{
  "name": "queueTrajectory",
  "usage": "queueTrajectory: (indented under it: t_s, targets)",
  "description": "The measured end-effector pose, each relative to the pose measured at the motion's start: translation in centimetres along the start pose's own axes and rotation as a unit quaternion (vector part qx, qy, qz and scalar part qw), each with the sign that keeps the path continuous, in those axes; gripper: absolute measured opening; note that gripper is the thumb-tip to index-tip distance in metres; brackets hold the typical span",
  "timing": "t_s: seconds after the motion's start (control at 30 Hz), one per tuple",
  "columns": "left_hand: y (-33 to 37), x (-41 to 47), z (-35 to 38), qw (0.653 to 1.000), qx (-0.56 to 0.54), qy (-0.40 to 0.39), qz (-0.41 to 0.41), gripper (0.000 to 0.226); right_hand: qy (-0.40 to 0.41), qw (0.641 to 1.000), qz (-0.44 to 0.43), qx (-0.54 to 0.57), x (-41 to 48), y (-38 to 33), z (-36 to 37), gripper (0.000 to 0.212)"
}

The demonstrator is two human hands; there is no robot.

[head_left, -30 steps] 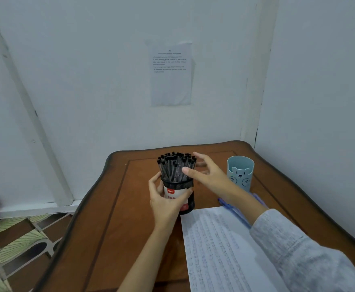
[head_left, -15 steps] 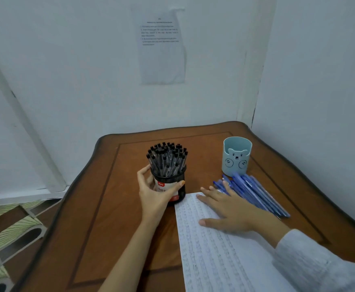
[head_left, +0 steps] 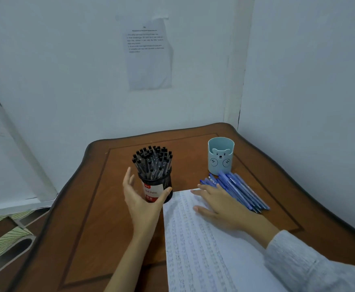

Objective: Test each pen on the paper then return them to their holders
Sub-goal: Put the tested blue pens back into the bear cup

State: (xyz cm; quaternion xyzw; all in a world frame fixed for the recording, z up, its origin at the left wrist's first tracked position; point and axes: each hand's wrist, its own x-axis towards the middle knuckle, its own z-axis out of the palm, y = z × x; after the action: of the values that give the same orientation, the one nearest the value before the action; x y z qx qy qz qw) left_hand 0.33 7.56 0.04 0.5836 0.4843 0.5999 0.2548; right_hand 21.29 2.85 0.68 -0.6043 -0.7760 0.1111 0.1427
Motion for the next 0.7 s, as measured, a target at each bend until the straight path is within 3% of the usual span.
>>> queueTrajectory:
  t_s: [0.1,0.23,0.33,0.43,0.57,0.7]
  targets:
    - [1.8,-2.4,0.3,0.991,0.054,0.067,0.106,0.074,0.085,0.996,0.036,-0.014,-0.8,1.9,-1.4,0.041]
    - [2.9,-3.6,1.8,0.978,0.051,-0.010,0.200,0.041,0.192,0.963,0.188,0.023,-2.1,5.1,-2.4,0.030]
    - [3.6,-3.4,4.0,0.985,0.001,-0.090,0.149,0.034,0.207,0.942,0.253,0.080,-2.7,6.8,-2.6,0.029]
    - [3.9,-2.6,6.7,0.985,-0.031,-0.142,0.090,0.036,0.200,0.932,0.276,0.122,-2.5,7.4,-2.7,0.046]
    - [3.9,-0.9,10.3,0.984,-0.047,-0.168,0.024,0.045,0.190,0.945,0.260,0.064,-1.9,7.6,-2.1,0.061]
    - [3.3,1.4,13.7,0.980,-0.056,-0.190,-0.019,0.064,0.167,0.953,0.249,0.053,-1.5,8.0,-2.1,0.060]
